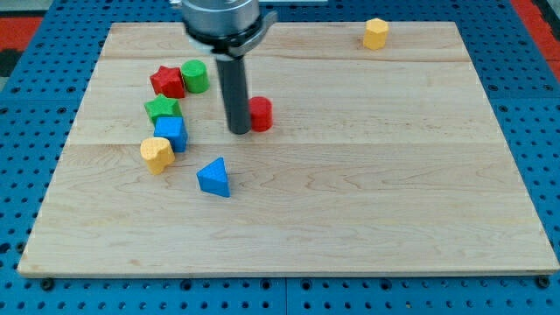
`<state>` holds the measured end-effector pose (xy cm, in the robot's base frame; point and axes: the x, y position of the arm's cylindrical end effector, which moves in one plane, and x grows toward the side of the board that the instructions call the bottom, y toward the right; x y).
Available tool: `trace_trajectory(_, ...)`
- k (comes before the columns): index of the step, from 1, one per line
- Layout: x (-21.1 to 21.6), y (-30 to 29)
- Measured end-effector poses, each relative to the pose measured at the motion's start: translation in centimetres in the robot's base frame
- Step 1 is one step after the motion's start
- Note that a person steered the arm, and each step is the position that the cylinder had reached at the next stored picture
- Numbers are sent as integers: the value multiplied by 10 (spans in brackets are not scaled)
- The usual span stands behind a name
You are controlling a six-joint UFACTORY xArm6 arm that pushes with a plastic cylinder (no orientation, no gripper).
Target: Move the arm to the top left of the blue cube
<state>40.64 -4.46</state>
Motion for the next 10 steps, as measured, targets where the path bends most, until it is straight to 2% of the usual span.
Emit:
trace_trajectory(1, -33, 27)
trace_trajectory(4, -70, 160)
trace_trajectory(6, -91, 155)
trace_trajectory(7, -121, 180)
trace_trajectory(8, -136, 152)
trace_trajectory(10, -176, 143)
